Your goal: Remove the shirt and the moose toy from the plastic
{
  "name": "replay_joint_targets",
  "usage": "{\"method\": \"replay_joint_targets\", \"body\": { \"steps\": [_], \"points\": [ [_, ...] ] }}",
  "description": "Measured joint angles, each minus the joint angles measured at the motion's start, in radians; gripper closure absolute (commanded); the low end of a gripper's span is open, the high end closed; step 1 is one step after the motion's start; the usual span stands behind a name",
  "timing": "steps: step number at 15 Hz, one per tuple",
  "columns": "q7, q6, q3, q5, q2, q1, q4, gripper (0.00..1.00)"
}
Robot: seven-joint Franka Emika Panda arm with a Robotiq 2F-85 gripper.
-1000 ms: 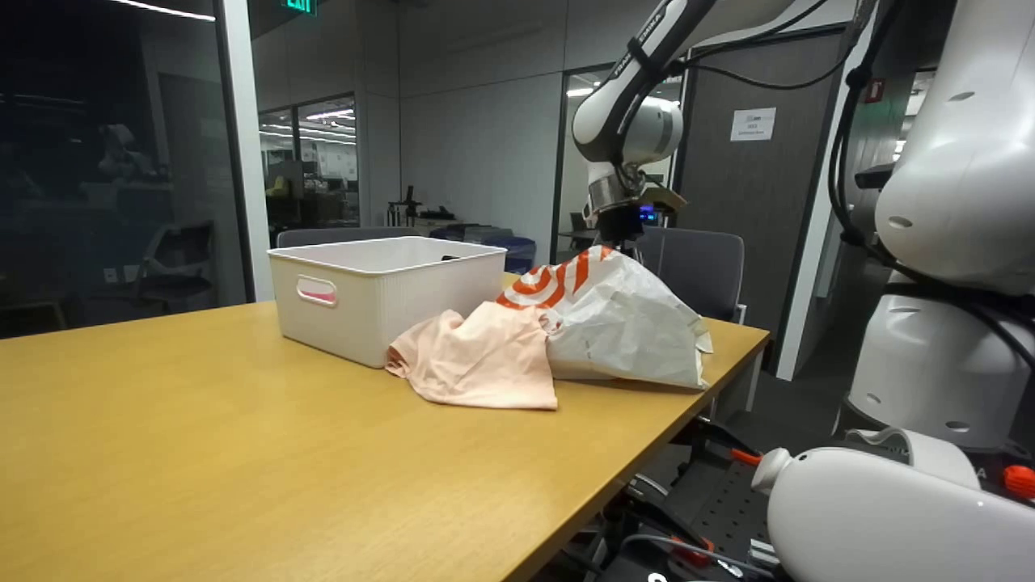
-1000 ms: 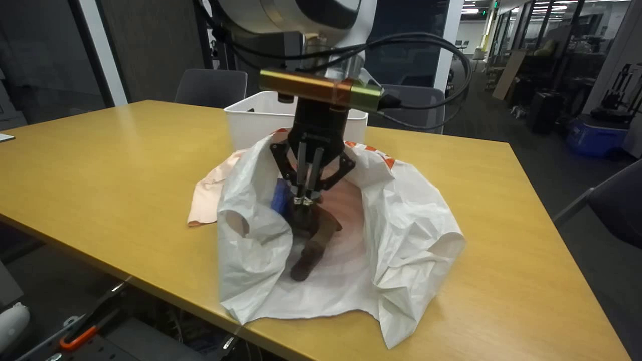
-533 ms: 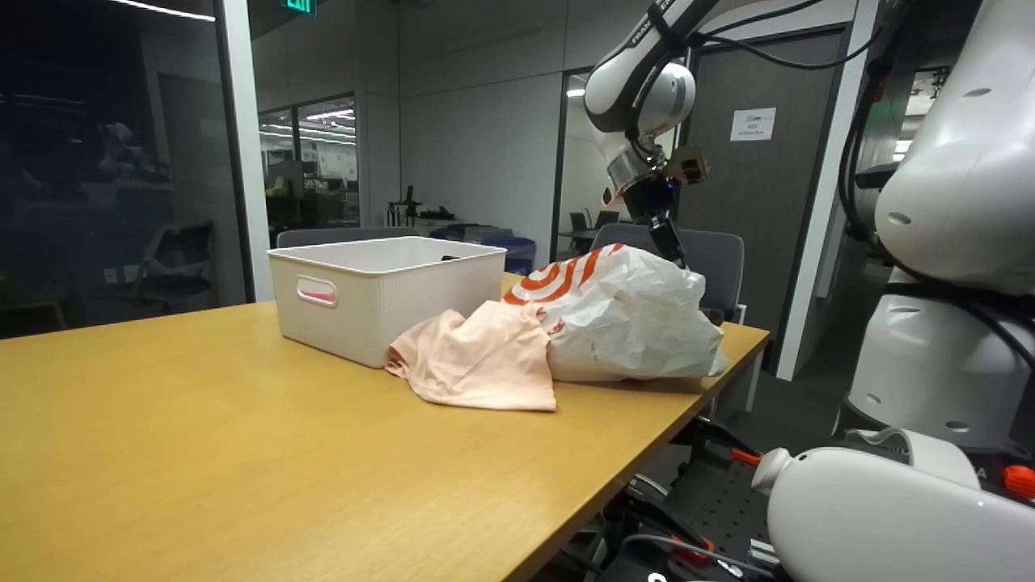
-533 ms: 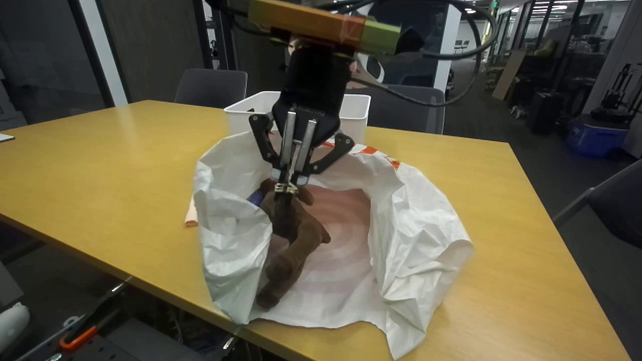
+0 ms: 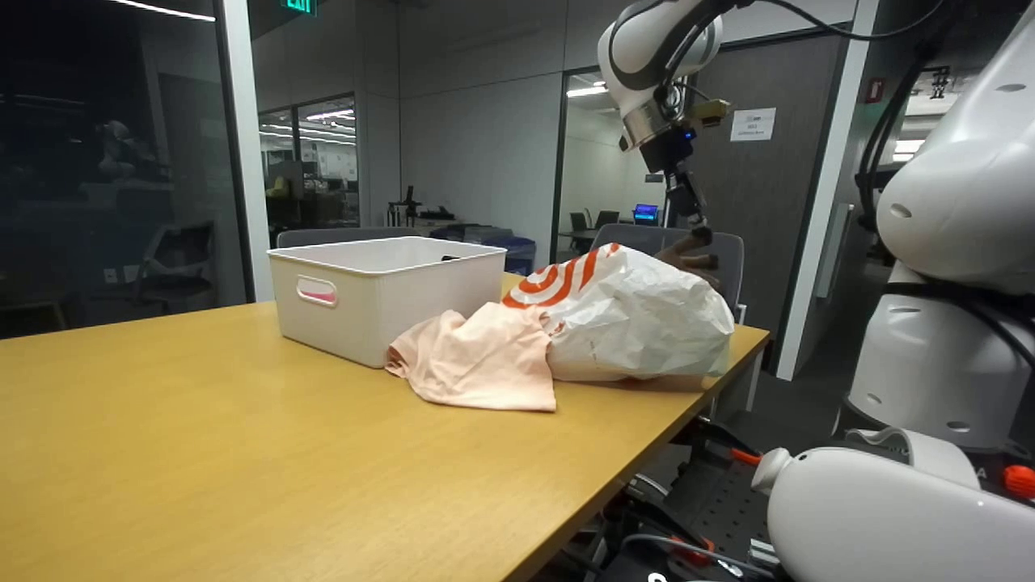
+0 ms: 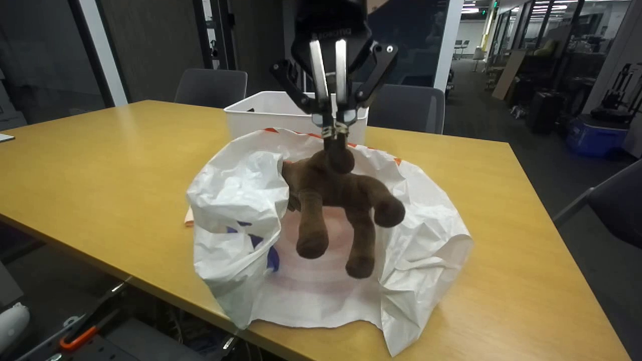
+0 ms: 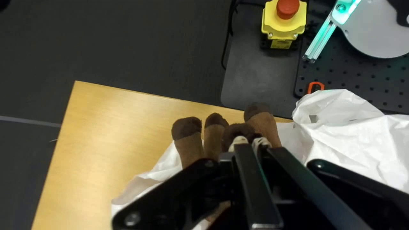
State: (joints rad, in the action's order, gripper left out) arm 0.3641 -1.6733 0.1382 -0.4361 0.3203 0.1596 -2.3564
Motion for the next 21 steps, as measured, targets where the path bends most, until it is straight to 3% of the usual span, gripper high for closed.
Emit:
{"method": "replay_joint_targets", "body": {
  "steps": [7,11,15,21],
  "points": [
    [-0.140,0.001,-0.066,-0.100,0.251,-0.020,0.003,0.98],
    [-0.216,-0.004,-0.135,-0.217,0.333,-0.049,-0.010,0.98],
    [-0.319,-0.037,-0.178,-0.401,0.341,-0.085,-0.086,0.98],
    [-0.466,-0.020,-0.153,-0.753,0.335,-0.081,-0.233,0.98]
  ]
}}
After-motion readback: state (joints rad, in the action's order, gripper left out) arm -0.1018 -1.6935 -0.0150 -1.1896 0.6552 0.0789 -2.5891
